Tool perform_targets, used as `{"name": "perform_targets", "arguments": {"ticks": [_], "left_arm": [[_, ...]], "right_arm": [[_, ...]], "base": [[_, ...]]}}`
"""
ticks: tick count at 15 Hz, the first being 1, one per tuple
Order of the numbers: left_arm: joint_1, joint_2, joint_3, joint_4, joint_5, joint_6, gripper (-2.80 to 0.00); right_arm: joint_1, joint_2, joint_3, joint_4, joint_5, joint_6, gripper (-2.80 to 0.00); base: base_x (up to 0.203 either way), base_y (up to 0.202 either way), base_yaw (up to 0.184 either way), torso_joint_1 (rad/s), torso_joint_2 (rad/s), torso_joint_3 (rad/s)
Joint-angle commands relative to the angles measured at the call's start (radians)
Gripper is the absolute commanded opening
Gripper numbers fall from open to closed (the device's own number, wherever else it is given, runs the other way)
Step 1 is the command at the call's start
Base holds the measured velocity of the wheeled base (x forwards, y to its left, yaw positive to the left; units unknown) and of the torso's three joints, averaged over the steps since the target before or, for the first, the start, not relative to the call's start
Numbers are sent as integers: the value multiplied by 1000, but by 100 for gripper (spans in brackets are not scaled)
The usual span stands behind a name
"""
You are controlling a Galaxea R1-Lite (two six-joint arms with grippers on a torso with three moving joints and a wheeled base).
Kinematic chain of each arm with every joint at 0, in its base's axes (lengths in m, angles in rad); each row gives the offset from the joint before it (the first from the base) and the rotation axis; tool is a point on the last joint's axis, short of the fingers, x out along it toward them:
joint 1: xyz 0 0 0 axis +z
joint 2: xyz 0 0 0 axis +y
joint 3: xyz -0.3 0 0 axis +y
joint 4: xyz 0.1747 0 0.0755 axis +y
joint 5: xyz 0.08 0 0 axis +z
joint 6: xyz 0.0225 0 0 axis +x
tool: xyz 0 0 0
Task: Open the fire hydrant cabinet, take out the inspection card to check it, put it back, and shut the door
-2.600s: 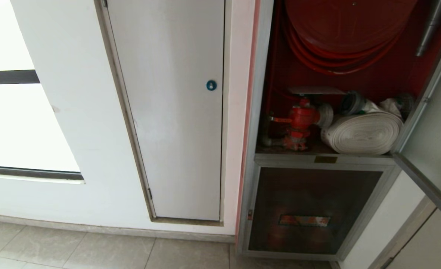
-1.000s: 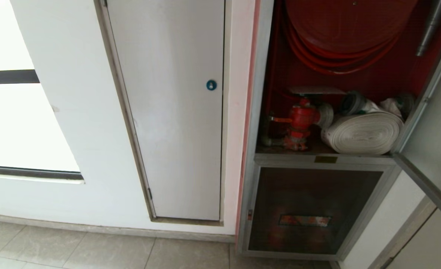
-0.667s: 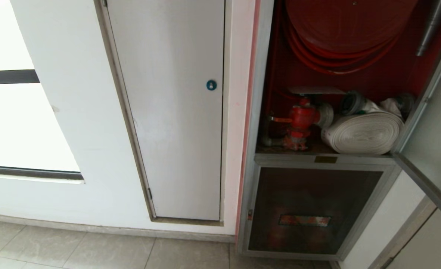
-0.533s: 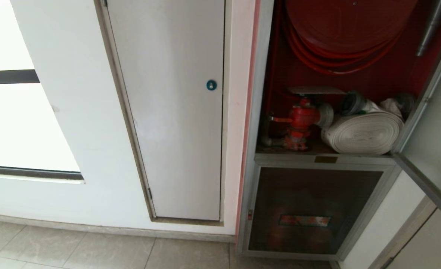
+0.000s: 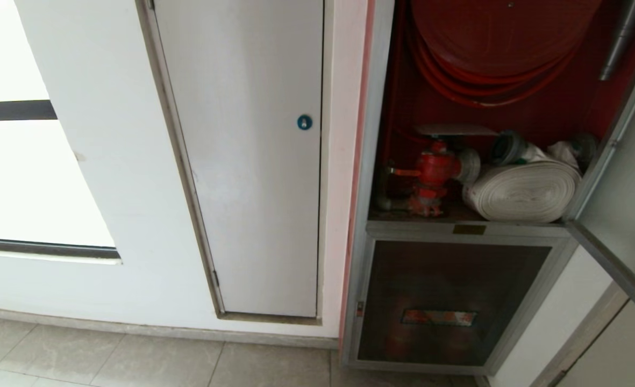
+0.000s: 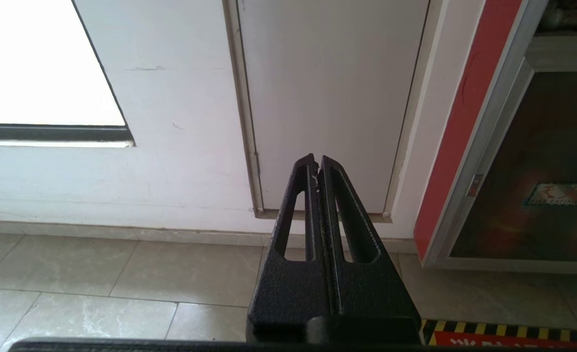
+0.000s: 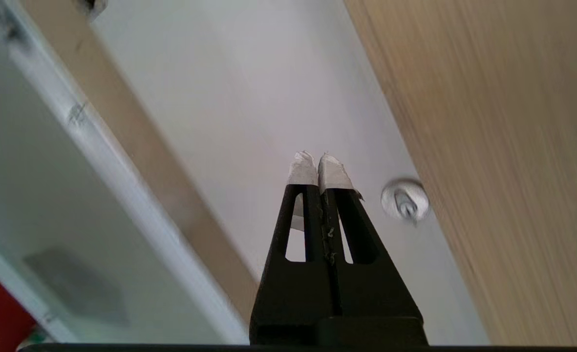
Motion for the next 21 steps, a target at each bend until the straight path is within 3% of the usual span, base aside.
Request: {"name": "perform_targets", "arguments": {"ticks": [1, 3, 5, 7, 21], "left_arm": [[-1, 0, 6, 0, 0, 0, -280], [-1, 0, 6, 0, 0, 0, -280], [-1, 0, 6, 0, 0, 0, -280], [0, 0, 6, 0, 0, 0, -280], [-1, 0, 6, -1, 0, 0, -280]], "right_arm": [[-11, 78, -54, -7, 21, 2, -280], [-11, 92, -67, -12, 47, 2, -280], [-8, 119, -82, -90, 164, 3, -280], [-8, 137, -100, -155, 207, 2, -280], [23, 94, -70, -155, 320, 4, -280]], "base": [[0, 0, 0, 0, 0, 0], [0, 0, 0, 0, 0, 0], [0, 0, 0, 0, 0, 0], [0, 0, 0, 0, 0, 0], [0, 0, 0, 0, 0, 0]]}}
